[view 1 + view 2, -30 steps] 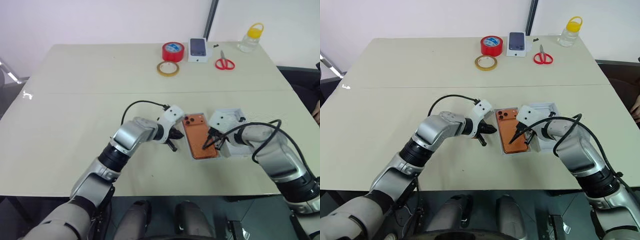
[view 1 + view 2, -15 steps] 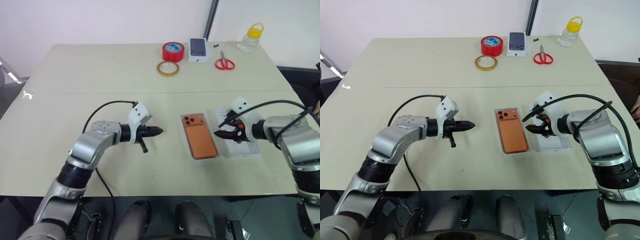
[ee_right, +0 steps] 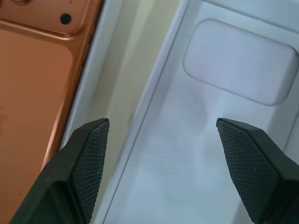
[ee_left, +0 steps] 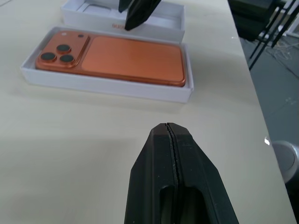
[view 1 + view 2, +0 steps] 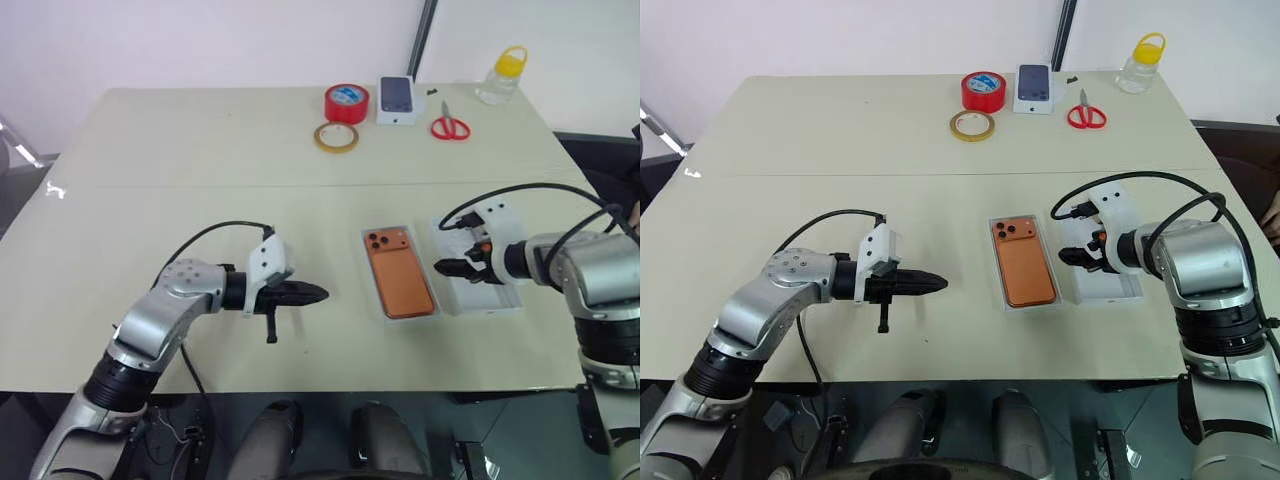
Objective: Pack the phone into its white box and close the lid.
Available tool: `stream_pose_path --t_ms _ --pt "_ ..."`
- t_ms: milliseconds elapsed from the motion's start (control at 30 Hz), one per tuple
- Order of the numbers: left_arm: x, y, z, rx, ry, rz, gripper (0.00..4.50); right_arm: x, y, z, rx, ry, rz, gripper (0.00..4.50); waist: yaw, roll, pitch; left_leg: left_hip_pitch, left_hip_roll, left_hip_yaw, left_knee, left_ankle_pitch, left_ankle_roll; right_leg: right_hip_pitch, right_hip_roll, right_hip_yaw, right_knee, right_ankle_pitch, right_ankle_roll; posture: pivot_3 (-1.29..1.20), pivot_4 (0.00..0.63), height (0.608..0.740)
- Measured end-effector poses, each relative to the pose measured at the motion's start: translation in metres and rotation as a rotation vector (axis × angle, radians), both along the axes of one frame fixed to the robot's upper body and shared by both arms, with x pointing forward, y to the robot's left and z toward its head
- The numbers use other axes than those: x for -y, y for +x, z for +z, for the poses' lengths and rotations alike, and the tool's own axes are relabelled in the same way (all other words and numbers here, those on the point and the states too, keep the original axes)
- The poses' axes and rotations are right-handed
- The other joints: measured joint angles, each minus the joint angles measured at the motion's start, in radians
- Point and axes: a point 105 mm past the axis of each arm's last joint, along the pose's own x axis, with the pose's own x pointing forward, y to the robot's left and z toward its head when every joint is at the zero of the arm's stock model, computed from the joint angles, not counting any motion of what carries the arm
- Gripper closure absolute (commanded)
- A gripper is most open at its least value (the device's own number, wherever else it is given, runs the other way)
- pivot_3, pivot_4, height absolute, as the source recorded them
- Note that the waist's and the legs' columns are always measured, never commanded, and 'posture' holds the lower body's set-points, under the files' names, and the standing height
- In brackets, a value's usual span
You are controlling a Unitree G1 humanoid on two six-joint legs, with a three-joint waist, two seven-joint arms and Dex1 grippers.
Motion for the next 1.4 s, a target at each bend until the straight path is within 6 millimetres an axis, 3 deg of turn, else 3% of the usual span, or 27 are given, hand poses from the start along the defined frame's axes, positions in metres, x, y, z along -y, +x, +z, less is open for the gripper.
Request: stream_pose_path --t_ms 33,233,433,500,633,700,900,1000,1133,1233,1300,1400 --pt "0.000 0.000 0.000 0.000 -0.002 0.000 4.50 0.000 0.000 -0.002 -0.006 -0.005 -0.010 1.45 -0.001 0.000 0.000 0.000 0.000 0.000 0.000 0.000 0.000 0.000 0.000 0.000 0.000 0.000 0.000 0.00 0.150 0.740" --pt "0.001 -0.001 0.001 0.011 -0.004 0.005 4.50 -0.004 -0.001 -0.011 -0.021 -0.011 -0.021 4.45 0.001 0.000 0.000 0.000 0.000 0.000 0.000 0.000 0.000 0.000 0.000 0.000 0.000 0.000 0.000 0.00 0.150 0.740" --pt "-0.002 0.001 -0.002 0.004 -0.009 0.042 4.50 -0.007 0.003 -0.005 -0.005 0.033 -0.071 4.45 -0.006 0.000 0.000 0.000 0.000 0.000 0.000 0.000 0.000 0.000 0.000 0.000 0.001 0.000 0.000 0.00 0.150 0.740" --pt "-0.007 0.005 0.000 0.008 -0.022 0.085 4.50 -0.017 0.012 0.017 0.058 0.118 -0.067 4.45 -0.016 0.002 0.001 0.000 0.000 0.000 0.000 0.000 0.000 0.000 0.000 0.000 0.001 0.000 0.000 0.00 0.150 0.740" --pt "-0.029 0.027 0.005 0.007 -0.085 0.249 4.50 -0.051 0.025 0.081 0.244 0.420 0.050 4.45 -0.024 0.002 0.001 0.001 0.001 0.000 -0.001 0.000 0.000 -0.001 0.002 0.000 0.002 0.000 0.000 0.00 0.150 0.740" --pt "-0.041 0.036 0.009 0.012 -0.112 0.323 4.50 -0.075 0.021 0.095 0.264 0.574 0.150 4.45 -0.022 0.002 0.001 0.001 0.001 0.000 -0.001 0.000 0.000 0.000 0.002 0.000 0.002 0.000 0.000 0.00 0.150 0.740" --pt "-0.061 0.047 0.011 0.012 -0.135 0.408 4.50 -0.147 0.002 0.078 0.082 0.898 0.317 4.45 -0.024 0.002 0.001 0.001 0.001 0.000 0.000 0.001 -0.001 0.000 0.001 0.000 0.002 0.000 0.000 0.00 0.150 0.740" --pt "-0.066 0.052 0.016 0.035 -0.133 0.422 4.50 -0.162 -0.017 0.065 0.009 0.956 0.299 4.45 -0.019 0.001 0.000 0.001 0.001 0.000 0.000 0.000 0.000 0.001 0.000 0.000 0.000 0.000 0.000 0.00 0.150 0.740" --pt "-0.067 0.055 0.018 0.046 -0.128 0.422 4.50 -0.184 -0.043 0.019 -0.207 1.030 0.145 4.45 -0.031 0.002 0.001 0.000 0.001 0.001 0.001 0.000 0.001 0.000 0.000 0.001 0.002 0.000 0.000 0.00 0.150 0.740" --pt "-0.056 0.053 0.016 0.047 -0.115 0.381 4.50 -0.177 -0.042 0.016 -0.191 1.005 0.060 4.45 -0.030 0.003 0.000 0.002 0.001 0.001 0.001 -0.002 0.005 0.002 0.001 0.001 0.002 0.001 0.000 0.00 0.150 0.740" --pt "-0.049 0.051 0.011 0.038 -0.104 0.356 4.50 -0.172 -0.040 0.015 -0.188 1.005 0.020 3.90 -0.029 0.003 0.000 0.002 0.001 0.001 0.001 -0.002 0.005 0.002 0.001 0.001 0.002 0.001 0.000 0.00 0.150 0.740" --pt "-0.033 0.045 0.003 0.019 -0.085 0.299 4.50 -0.160 -0.035 0.013 -0.176 0.964 -0.021 2.56 -0.027 0.003 0.000 0.002 0.001 0.001 0.001 -0.002 0.004 0.002 0.001 0.001 0.001 0.001 0.000 0.00 0.150 0.740"
